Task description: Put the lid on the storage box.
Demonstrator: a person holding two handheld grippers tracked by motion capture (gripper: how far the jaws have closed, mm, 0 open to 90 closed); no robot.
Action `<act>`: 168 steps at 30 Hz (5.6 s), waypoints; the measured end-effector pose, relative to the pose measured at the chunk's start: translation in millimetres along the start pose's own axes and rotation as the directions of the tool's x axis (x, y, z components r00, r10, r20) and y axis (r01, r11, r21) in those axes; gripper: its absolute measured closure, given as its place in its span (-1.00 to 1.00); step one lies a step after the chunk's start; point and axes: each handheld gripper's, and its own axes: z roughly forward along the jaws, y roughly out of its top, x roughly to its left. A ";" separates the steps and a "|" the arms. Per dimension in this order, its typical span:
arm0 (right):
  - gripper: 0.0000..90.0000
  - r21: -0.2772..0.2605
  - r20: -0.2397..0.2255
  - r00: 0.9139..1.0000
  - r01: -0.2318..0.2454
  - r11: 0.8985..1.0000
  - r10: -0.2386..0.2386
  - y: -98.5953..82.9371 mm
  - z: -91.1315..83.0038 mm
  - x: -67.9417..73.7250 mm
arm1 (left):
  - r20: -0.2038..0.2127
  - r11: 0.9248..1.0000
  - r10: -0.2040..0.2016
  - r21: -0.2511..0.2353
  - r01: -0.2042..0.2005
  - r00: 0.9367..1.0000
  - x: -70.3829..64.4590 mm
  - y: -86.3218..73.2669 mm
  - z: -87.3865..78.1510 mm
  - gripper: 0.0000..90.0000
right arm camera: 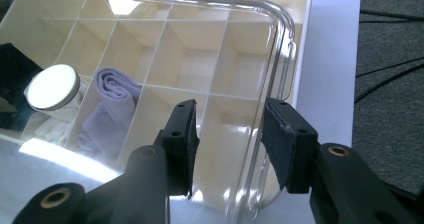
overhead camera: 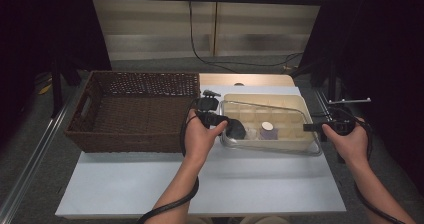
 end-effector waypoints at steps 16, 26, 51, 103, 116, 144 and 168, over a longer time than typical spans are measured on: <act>0.45 -0.019 0.041 0.999 -0.012 1.000 0.013 11.3 -2.4 -9.1 | -0.013 0.992 -0.115 0.059 0.115 0.993 3.6 6.5 19.3 0.37; 0.35 -0.035 0.025 0.999 0.030 0.999 -0.029 9.2 0.9 -7.9 | -0.020 0.999 -0.037 0.035 0.037 0.999 -1.4 5.3 14.7 -0.04; 0.43 -0.020 -0.047 0.989 0.139 0.990 -0.140 -2.2 -19.5 2.7 | 0.060 0.996 0.067 0.059 -0.071 0.996 -12.9 -13.9 -10.6 -0.14; 1.00 0.196 -0.329 0.899 0.365 0.910 -0.289 -58.8 -3.9 67.3 | 0.126 0.963 0.076 0.248 -0.106 0.989 -15.1 -57.4 -16.1 1.00; 1.00 0.192 -0.285 0.921 0.326 0.926 -0.265 -45.1 7.9 54.4 | 0.120 0.973 0.049 0.217 -0.075 0.992 -10.6 -47.4 -9.4 1.00; 1.00 0.188 -0.214 0.947 0.282 0.941 -0.241 -25.5 9.8 30.7 | 0.121 0.980 0.047 0.188 -0.069 0.992 -12.4 -38.0 -1.7 1.00; -0.02 0.122 -0.261 0.914 0.349 0.929 -0.309 -44.9 5.5 42.2 | 0.143 0.977 0.164 0.113 -0.181 0.976 3.4 -63.3 -18.3 -0.11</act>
